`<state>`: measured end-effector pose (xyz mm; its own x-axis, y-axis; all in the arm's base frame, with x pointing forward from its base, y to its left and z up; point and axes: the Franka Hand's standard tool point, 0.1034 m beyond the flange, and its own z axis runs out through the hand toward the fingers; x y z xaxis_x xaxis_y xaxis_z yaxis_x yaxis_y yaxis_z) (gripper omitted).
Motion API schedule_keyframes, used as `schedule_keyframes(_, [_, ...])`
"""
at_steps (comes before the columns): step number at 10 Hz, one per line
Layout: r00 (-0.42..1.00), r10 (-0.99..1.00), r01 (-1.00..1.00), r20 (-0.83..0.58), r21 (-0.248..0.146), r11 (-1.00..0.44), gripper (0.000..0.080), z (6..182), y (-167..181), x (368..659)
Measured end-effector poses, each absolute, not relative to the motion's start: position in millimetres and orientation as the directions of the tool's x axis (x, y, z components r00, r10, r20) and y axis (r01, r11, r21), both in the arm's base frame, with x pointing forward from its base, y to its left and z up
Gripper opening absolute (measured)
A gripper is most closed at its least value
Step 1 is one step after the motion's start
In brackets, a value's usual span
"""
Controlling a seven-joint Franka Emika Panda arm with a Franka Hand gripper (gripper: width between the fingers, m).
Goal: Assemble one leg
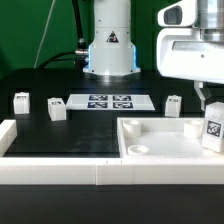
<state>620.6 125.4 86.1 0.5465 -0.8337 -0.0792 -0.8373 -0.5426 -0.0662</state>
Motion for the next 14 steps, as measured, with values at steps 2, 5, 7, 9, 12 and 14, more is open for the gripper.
schedule_keyframes(2, [0.362,-0.927,-0.932,-0.097,-0.052,-0.358,0.0291,86.6,125,621])
schedule_keyframes(5, [0.179,-0.976,-0.984,-0.122,-0.035,-0.176,0.0292,85.5,125,621])
schedule_keyframes(7, [0.246,-0.962,-0.969,-0.120,-0.037,-0.243,0.0459,85.3,125,620])
schedule_keyframes(9, [0.356,-0.925,-0.934,-0.134,-0.010,-0.358,0.0635,84.9,125,619])
schedule_keyframes(12, [0.712,-0.692,-0.700,-0.119,-0.044,-0.713,0.0649,86.1,122,619])
schedule_keyframes(14, [0.862,-0.498,-0.504,-0.098,-0.059,-0.861,0.0649,87.1,115,621])
